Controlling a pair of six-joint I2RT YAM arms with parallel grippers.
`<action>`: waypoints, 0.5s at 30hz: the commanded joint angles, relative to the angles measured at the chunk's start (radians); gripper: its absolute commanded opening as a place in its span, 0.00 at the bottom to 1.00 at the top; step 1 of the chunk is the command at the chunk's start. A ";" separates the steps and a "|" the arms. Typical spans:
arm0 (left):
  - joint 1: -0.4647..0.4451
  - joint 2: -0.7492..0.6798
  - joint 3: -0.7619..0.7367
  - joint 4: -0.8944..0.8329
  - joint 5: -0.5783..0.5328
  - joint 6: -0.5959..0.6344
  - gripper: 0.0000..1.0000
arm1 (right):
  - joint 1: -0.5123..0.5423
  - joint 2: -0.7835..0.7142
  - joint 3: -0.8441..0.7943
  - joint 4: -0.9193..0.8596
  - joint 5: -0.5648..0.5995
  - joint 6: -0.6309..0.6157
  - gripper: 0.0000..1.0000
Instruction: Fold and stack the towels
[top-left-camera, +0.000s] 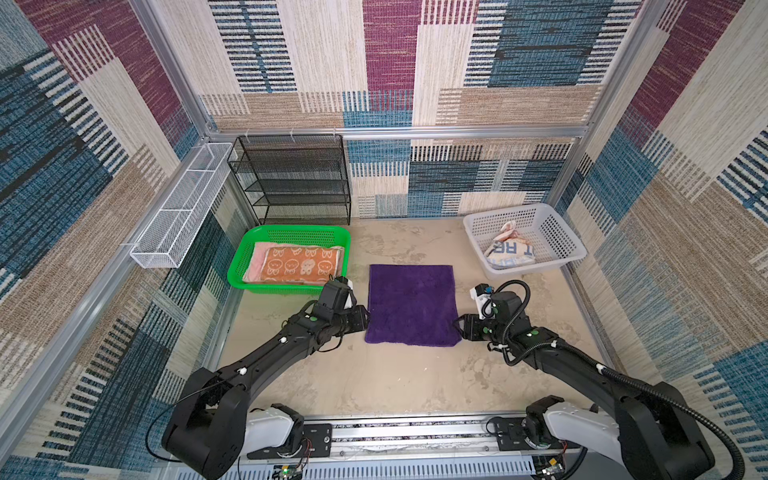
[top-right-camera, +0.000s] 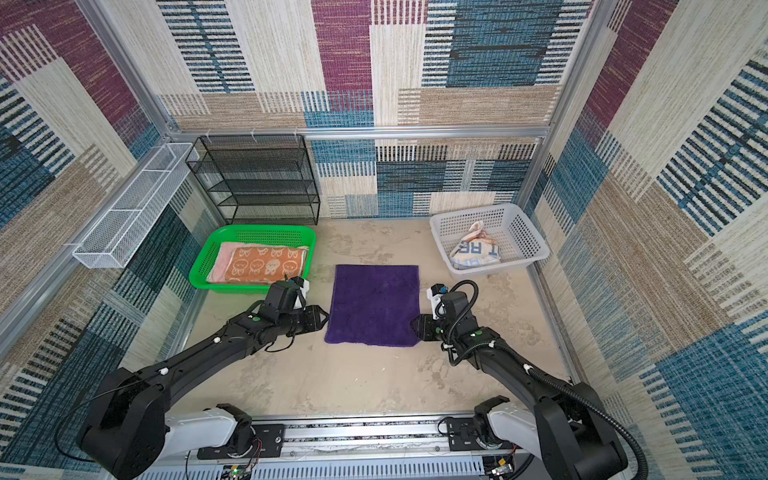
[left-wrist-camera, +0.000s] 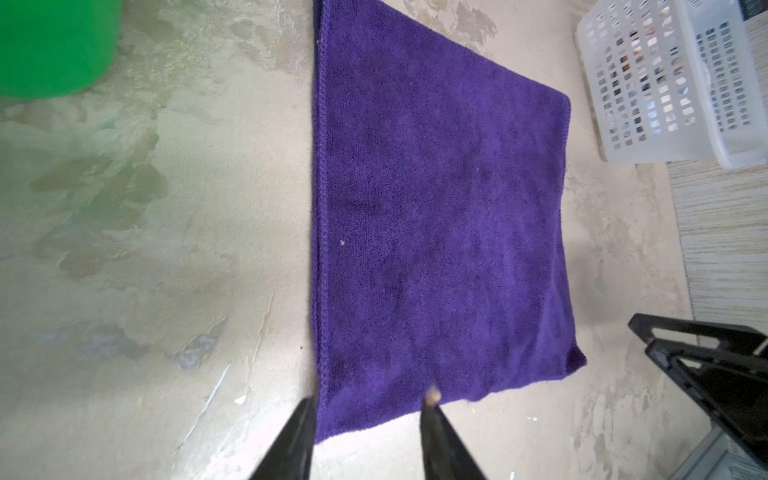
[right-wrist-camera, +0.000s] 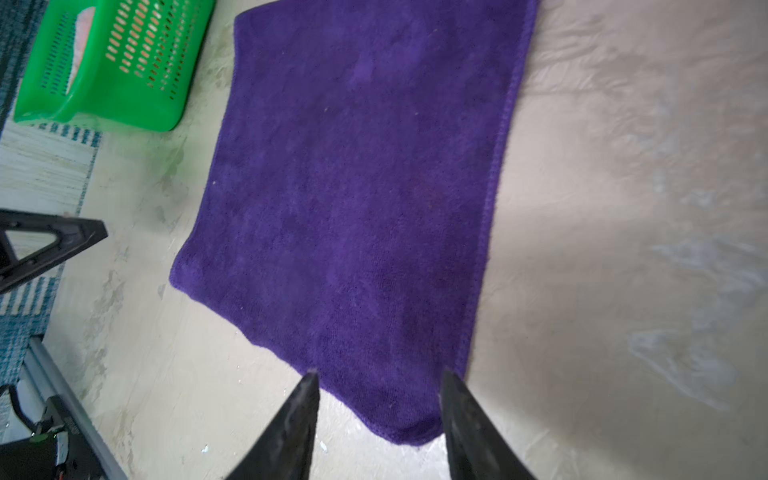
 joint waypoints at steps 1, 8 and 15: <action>0.001 0.027 0.055 -0.011 -0.031 0.048 0.62 | 0.001 0.040 0.047 0.032 0.116 0.033 0.51; 0.004 0.247 0.321 -0.101 -0.102 0.129 0.90 | -0.031 0.211 0.201 0.082 0.219 0.037 0.52; 0.030 0.496 0.615 -0.205 -0.165 0.176 0.85 | -0.082 0.464 0.414 0.101 0.238 0.005 0.52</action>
